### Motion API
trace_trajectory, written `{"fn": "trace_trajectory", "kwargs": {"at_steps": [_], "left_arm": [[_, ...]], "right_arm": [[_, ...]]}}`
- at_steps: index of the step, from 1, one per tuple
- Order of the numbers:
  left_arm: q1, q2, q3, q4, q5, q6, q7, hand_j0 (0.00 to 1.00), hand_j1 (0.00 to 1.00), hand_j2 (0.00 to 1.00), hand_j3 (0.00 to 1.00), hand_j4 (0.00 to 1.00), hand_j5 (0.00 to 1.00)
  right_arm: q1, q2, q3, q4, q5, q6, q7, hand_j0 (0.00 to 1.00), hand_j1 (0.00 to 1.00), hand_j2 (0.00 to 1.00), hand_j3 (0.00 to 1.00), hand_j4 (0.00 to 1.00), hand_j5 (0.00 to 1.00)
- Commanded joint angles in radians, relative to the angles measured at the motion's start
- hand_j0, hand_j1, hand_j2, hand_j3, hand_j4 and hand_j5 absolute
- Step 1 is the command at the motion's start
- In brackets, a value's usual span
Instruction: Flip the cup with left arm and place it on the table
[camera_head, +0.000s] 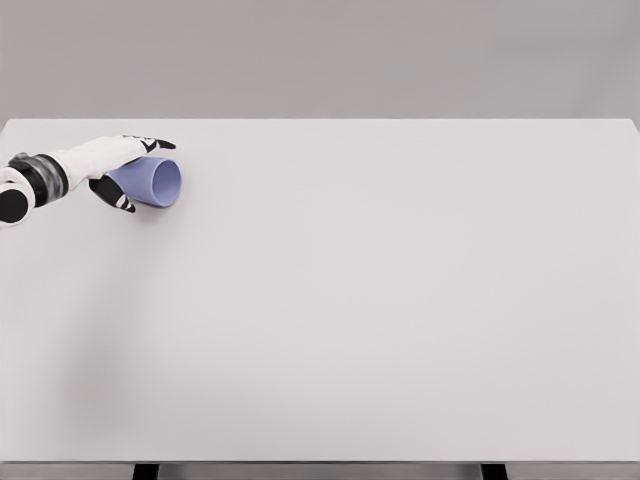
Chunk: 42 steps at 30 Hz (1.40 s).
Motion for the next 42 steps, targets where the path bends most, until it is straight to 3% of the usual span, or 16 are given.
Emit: {"fn": "trace_trajectory", "kwargs": {"at_steps": [1,12,24,31,38,42], "left_arm": [[0.000,-0.001,0.001,0.004,-0.008,0.001,0.001,1.00,1.00,1.00,1.00,1.00,1.00],[0.000,-0.015,0.001,0.011,-0.024,0.001,0.001,0.98,0.98,0.98,0.98,0.98,0.98],[0.000,-0.015,0.000,0.011,-0.026,-0.001,0.002,0.78,0.78,0.78,0.78,0.78,0.78],[0.000,-0.015,-0.014,0.011,-0.026,-0.003,0.002,0.62,0.62,0.62,0.62,0.62,0.62],[-0.015,-0.010,-0.013,-0.006,-0.014,-0.018,0.001,0.55,0.55,0.55,0.55,0.55,0.55],[-0.028,0.016,-0.011,-0.007,0.066,-0.095,-0.001,0.54,0.54,0.54,0.54,0.54,0.54]], "right_arm": [[0.000,0.000,0.001,0.000,0.000,0.000,-0.001,1.00,1.00,1.00,1.00,1.00,1.00],[0.000,0.000,-0.001,0.000,0.000,0.000,0.000,1.00,1.00,1.00,1.00,1.00,1.00],[0.000,0.000,-0.001,0.000,0.000,0.000,0.000,1.00,1.00,1.00,1.00,1.00,1.00],[0.000,0.000,-0.001,0.000,0.000,0.000,-0.001,1.00,1.00,1.00,1.00,1.00,1.00],[0.000,0.000,-0.001,0.000,0.000,0.000,-0.001,1.00,1.00,1.00,1.00,1.00,1.00],[0.000,0.000,0.001,0.000,0.000,0.000,0.000,1.00,1.00,1.00,1.00,1.00,1.00]]}}
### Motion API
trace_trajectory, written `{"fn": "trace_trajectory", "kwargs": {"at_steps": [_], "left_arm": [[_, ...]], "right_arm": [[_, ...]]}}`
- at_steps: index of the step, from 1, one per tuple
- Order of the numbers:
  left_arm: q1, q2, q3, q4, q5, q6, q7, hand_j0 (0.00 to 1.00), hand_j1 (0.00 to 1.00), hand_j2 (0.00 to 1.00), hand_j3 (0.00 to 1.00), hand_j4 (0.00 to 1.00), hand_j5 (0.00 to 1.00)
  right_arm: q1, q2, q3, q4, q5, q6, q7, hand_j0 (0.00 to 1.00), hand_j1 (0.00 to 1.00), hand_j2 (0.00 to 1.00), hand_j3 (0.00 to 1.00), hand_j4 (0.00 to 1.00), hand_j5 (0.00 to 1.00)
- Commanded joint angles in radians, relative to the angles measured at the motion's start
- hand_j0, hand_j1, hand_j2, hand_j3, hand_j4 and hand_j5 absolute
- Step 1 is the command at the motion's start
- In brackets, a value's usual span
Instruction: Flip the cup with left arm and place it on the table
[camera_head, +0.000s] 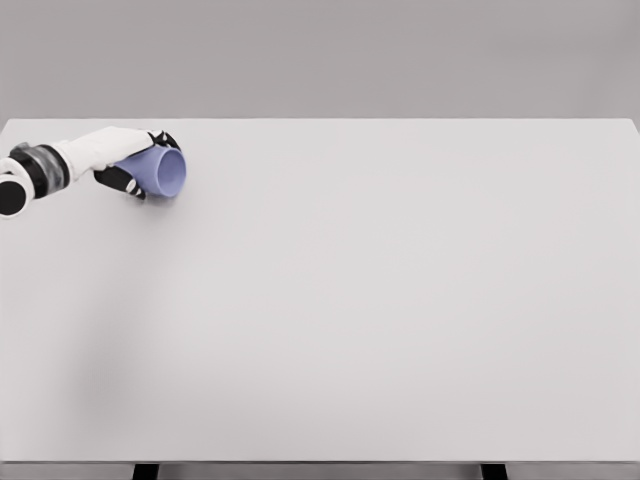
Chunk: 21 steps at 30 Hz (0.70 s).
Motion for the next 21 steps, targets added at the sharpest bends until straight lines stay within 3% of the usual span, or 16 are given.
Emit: {"fn": "trace_trajectory", "kwargs": {"at_steps": [1,7,13,16,18,21], "left_arm": [[0.000,0.013,0.002,-0.002,0.047,-0.053,-0.002,0.54,0.54,0.54,0.54,0.54,0.54],[0.000,0.056,0.000,-0.001,0.206,-0.214,-0.015,0.52,0.52,0.52,0.52,0.52,0.52],[0.003,0.073,-0.018,-0.001,0.401,-0.320,-0.143,0.53,0.53,0.53,0.53,0.53,0.53],[0.003,0.104,-0.061,-0.050,0.486,-0.320,-0.160,0.53,0.53,0.53,0.53,0.53,0.53],[0.002,0.141,-0.119,-0.114,0.559,-0.320,-0.161,0.53,0.53,0.53,0.53,0.53,0.53],[-0.017,0.141,-0.199,-0.142,0.608,-0.320,-0.163,0.54,0.54,0.54,0.54,0.54,0.54]], "right_arm": [[0.000,0.000,-0.001,0.000,0.000,0.000,-0.001,1.00,1.00,1.00,1.00,1.00,1.00],[0.000,0.000,-0.001,0.000,0.000,0.000,-0.001,1.00,1.00,1.00,1.00,1.00,1.00],[0.000,0.000,-0.001,0.000,0.000,0.000,-0.001,1.00,1.00,1.00,1.00,1.00,1.00],[0.000,0.000,0.001,0.000,0.000,0.000,-0.001,1.00,1.00,1.00,1.00,1.00,1.00],[0.000,0.000,0.001,0.000,0.000,0.000,0.001,1.00,1.00,1.00,1.00,1.00,1.00],[0.000,0.000,-0.001,0.000,0.000,0.000,-0.001,1.00,1.00,1.00,1.00,1.00,1.00]]}}
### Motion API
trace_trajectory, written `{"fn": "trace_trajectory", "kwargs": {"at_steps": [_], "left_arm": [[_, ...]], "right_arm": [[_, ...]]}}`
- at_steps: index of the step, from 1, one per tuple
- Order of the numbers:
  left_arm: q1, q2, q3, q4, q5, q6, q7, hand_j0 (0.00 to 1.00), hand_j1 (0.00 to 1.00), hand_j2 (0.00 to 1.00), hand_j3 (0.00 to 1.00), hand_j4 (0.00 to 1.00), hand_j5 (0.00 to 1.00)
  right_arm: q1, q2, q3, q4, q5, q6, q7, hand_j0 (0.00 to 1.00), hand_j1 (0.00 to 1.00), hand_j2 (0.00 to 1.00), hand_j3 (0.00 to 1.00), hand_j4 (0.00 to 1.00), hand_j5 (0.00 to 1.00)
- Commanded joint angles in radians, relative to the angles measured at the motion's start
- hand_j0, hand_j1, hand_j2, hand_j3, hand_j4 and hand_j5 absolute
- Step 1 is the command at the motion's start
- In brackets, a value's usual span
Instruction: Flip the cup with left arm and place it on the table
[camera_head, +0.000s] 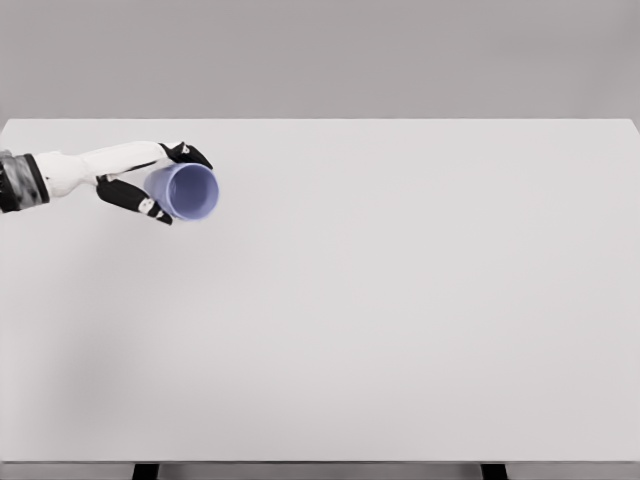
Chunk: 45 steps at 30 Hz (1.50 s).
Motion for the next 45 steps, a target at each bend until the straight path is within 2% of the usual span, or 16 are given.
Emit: {"fn": "trace_trajectory", "kwargs": {"at_steps": [1,3,5,11,14,16,21,31,36,45], "left_arm": [[0.001,0.009,-0.084,-0.030,0.083,0.001,-0.003,0.54,0.54,0.54,0.54,0.54,0.54],[-0.056,0.012,-0.175,-0.066,0.146,0.001,-0.003,0.54,0.54,0.54,0.54,0.54,0.54],[-0.076,0.010,-0.228,-0.069,0.192,0.001,-0.003,0.54,0.54,0.54,0.54,0.54,0.54],[-0.093,-0.004,-0.274,-0.055,0.254,0.001,-0.008,0.54,0.54,0.54,0.54,0.54,0.54],[-0.099,-0.019,-0.279,-0.044,0.294,0.001,-0.045,0.55,0.55,0.55,0.55,0.55,0.55],[-0.099,-0.030,-0.281,-0.024,0.361,0.001,-0.048,0.55,0.55,0.55,0.55,0.55,0.55],[-0.099,-0.033,-0.291,-0.009,0.426,0.002,-0.051,0.56,0.56,0.56,0.56,0.56,0.56],[-0.099,-0.061,-0.291,-0.009,0.467,0.111,-0.048,0.60,0.60,0.60,0.60,0.60,0.60],[-0.096,-0.062,-0.294,-0.007,0.536,0.153,-0.049,0.61,0.61,0.61,0.61,0.61,0.61],[-0.088,-0.102,-0.294,0.002,0.584,0.236,-0.051,0.72,0.72,0.72,0.72,0.72,0.72]], "right_arm": [[0.000,0.000,0.001,0.000,0.000,0.000,-0.001,1.00,1.00,1.00,1.00,1.00,1.00],[0.000,0.000,-0.001,0.000,0.000,0.000,0.001,1.00,1.00,1.00,1.00,1.00,1.00],[0.000,0.000,-0.001,0.000,0.000,0.000,0.001,1.00,1.00,1.00,1.00,1.00,1.00],[0.000,0.000,0.001,0.000,0.000,0.000,-0.001,1.00,1.00,1.00,1.00,1.00,1.00],[0.000,0.000,-0.001,0.000,0.000,0.000,0.001,1.00,1.00,1.00,1.00,1.00,1.00],[0.000,0.000,0.001,0.000,0.000,0.000,0.001,1.00,1.00,1.00,1.00,1.00,1.00],[0.000,0.000,-0.001,0.000,0.000,0.000,0.001,1.00,1.00,1.00,1.00,1.00,1.00],[0.000,0.000,0.001,0.000,0.000,0.000,-0.001,1.00,1.00,1.00,1.00,1.00,1.00],[0.000,0.000,-0.001,0.000,0.000,0.000,0.001,1.00,1.00,1.00,1.00,1.00,1.00],[0.000,0.000,-0.001,0.000,0.000,0.000,0.001,1.00,1.00,1.00,1.00,1.00,1.00]]}}
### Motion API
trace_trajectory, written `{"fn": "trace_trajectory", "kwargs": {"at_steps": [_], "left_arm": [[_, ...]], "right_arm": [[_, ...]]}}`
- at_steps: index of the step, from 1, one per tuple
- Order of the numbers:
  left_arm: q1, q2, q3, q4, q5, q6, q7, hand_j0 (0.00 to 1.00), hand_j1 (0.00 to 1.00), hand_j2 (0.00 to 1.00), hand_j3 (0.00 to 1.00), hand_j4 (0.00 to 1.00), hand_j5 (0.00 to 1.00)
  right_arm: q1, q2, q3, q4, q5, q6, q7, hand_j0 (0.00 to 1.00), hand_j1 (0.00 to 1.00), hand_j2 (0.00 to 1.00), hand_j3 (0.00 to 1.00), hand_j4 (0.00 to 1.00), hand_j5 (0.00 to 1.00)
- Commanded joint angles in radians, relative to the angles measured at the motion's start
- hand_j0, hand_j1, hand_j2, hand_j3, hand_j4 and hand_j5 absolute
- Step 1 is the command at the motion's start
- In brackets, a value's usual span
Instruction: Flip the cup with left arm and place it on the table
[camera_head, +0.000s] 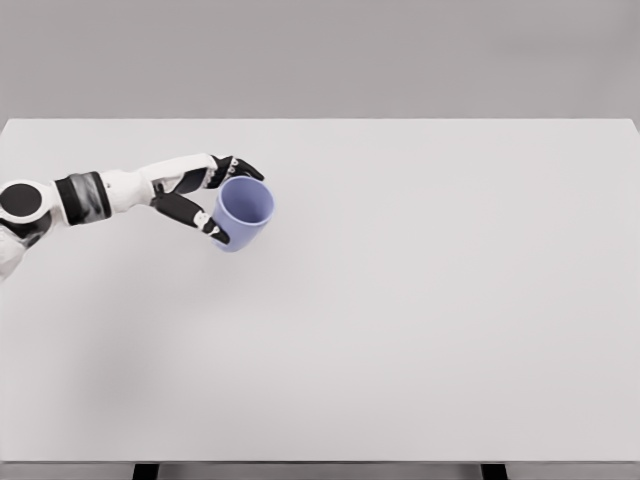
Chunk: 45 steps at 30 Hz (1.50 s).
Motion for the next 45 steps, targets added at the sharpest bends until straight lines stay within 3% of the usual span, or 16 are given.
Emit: {"fn": "trace_trajectory", "kwargs": {"at_steps": [1,8,19,22,26,30,33,36,45], "left_arm": [[0.000,-0.009,0.003,0.004,0.031,0.015,-0.001,0.73,0.73,0.73,0.73,0.73,0.73],[0.014,-0.041,0.003,0.028,0.074,0.064,-0.003,0.80,0.80,0.80,0.80,0.80,0.80],[0.029,-0.061,0.009,0.035,0.075,0.110,-0.001,0.86,0.86,0.86,0.86,0.86,0.86],[0.029,-0.060,0.009,0.035,0.074,0.110,-0.001,0.99,0.99,0.99,0.99,0.99,0.99],[0.029,-0.051,0.009,0.036,0.063,0.109,-0.001,1.00,1.00,1.00,1.00,1.00,1.00],[0.026,0.015,0.012,0.030,-0.011,0.096,0.000,1.00,1.00,1.00,1.00,1.00,1.00],[0.020,0.060,0.012,0.025,-0.129,0.061,0.000,1.00,1.00,1.00,1.00,1.00,1.00],[0.020,0.124,0.012,0.025,-0.152,-0.078,0.000,1.00,1.00,1.00,1.00,1.00,1.00],[0.021,0.150,0.012,0.031,-0.175,-0.086,0.000,1.00,1.00,1.00,1.00,1.00,1.00]], "right_arm": [[0.000,0.000,-0.001,0.000,0.000,0.000,-0.001,1.00,1.00,1.00,1.00,1.00,1.00],[0.000,0.000,-0.001,0.000,0.000,0.000,-0.001,1.00,1.00,1.00,1.00,1.00,1.00],[0.000,0.000,-0.001,0.000,0.000,0.000,-0.001,1.00,1.00,1.00,1.00,1.00,1.00],[0.000,0.000,0.001,0.000,0.000,0.000,0.001,1.00,1.00,1.00,1.00,1.00,1.00],[0.000,0.000,-0.001,0.000,0.000,0.000,0.001,1.00,1.00,1.00,1.00,1.00,1.00],[0.000,0.000,0.001,0.000,0.000,0.000,0.001,1.00,1.00,1.00,1.00,1.00,1.00],[0.000,0.000,0.001,0.000,0.000,0.000,-0.001,1.00,1.00,1.00,1.00,1.00,1.00],[0.000,0.000,0.001,0.000,0.000,0.000,0.001,1.00,1.00,1.00,1.00,1.00,1.00],[0.000,0.000,-0.001,0.000,0.000,0.000,0.001,1.00,1.00,1.00,1.00,1.00,1.00]]}}
